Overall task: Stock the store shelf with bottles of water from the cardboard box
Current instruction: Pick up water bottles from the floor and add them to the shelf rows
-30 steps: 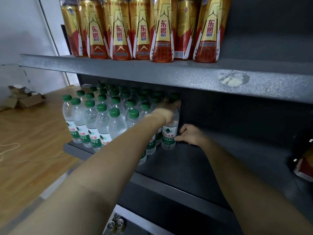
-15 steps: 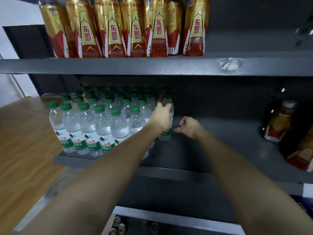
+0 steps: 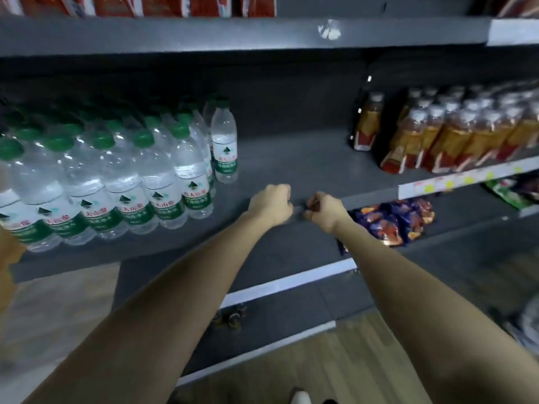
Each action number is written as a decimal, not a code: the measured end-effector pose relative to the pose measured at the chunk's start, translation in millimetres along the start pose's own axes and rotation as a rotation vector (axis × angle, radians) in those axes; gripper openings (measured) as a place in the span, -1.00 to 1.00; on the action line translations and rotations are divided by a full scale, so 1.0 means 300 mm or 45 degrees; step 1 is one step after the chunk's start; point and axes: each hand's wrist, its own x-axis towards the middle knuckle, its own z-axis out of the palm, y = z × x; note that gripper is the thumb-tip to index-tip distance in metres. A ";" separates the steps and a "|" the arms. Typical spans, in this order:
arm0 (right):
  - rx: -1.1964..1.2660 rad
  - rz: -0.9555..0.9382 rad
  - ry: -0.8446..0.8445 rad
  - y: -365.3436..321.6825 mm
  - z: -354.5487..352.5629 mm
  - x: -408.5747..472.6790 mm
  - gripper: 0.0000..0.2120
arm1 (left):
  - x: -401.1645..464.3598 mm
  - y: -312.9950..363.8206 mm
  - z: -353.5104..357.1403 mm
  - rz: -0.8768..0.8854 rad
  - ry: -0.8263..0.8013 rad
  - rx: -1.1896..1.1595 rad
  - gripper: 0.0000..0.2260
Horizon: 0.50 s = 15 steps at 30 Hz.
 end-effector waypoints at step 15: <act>0.240 0.776 -0.133 0.867 0.229 -0.549 -0.78 | -0.174 0.414 0.847 0.353 -0.841 0.253 -0.97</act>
